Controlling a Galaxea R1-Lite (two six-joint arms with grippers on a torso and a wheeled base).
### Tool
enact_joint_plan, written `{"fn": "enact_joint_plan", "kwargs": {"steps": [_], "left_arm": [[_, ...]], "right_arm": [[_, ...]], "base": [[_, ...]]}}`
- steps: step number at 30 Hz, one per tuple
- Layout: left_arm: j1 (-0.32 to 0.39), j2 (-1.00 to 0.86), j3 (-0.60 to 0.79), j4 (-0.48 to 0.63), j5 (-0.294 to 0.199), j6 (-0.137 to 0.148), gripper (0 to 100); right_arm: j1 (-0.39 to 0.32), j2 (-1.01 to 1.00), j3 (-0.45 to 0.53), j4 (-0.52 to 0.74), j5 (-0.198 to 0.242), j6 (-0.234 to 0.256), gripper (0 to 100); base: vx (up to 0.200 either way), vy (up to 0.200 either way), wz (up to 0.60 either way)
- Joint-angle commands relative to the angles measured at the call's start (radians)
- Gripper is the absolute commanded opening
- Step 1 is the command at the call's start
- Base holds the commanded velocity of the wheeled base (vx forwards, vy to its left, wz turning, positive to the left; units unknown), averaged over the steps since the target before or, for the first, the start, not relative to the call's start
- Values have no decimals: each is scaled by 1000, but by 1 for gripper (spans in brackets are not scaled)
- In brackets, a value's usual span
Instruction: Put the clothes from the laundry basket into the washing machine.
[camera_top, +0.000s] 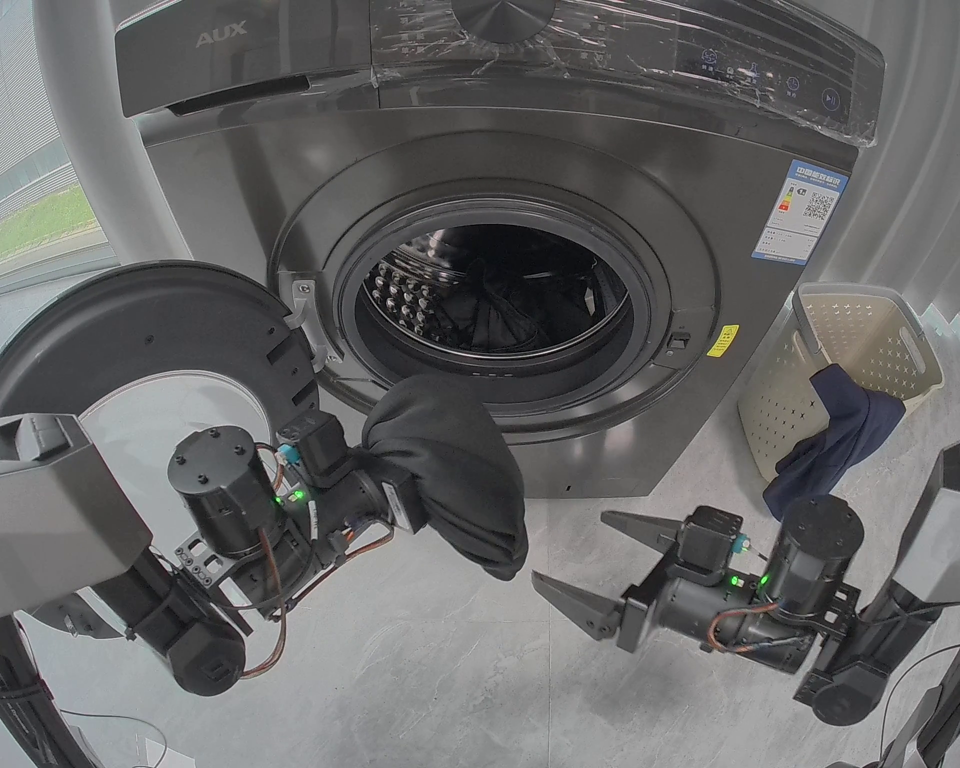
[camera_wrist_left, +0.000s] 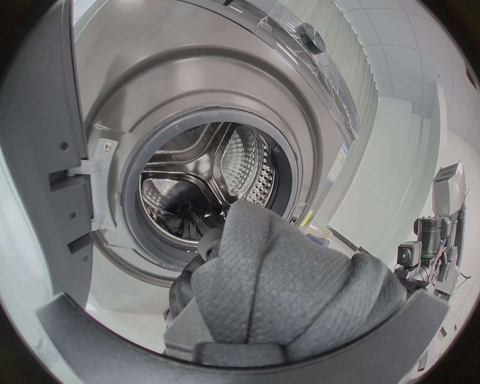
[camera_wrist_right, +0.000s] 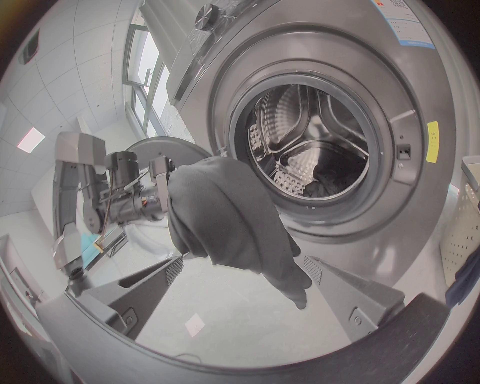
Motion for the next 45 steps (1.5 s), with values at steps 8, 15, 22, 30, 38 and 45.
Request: {"fn": "enact_joint_plan", "kwargs": {"steps": [8,15,22,30,38,45], "left_arm": [[-3,-181,192,0,-23,29,0],[0,-176,207,0,-26,32,0],[-26,-149,210,0,-26,38,0],[-44,-137,212,-2,-26,46,0],[-61,-135,213,-2,-26,46,0],[-81,-110,199,-2,-23,83,0]], "right_arm": [[-134,-97,116,-1,-18,-19,100],[-148,-78,121,-1,-45,-12,100],[-154,-75,106,-1,-61,-6,100],[-140,-74,112,-1,-64,-6,100],[-110,-74,127,1,-64,-4,100],[-70,-75,141,-1,-62,-4,100]], "base": [[0,0,0],[0,0,0],[86,0,0],[200,0,0],[200,0,0],[57,0,0]]}}
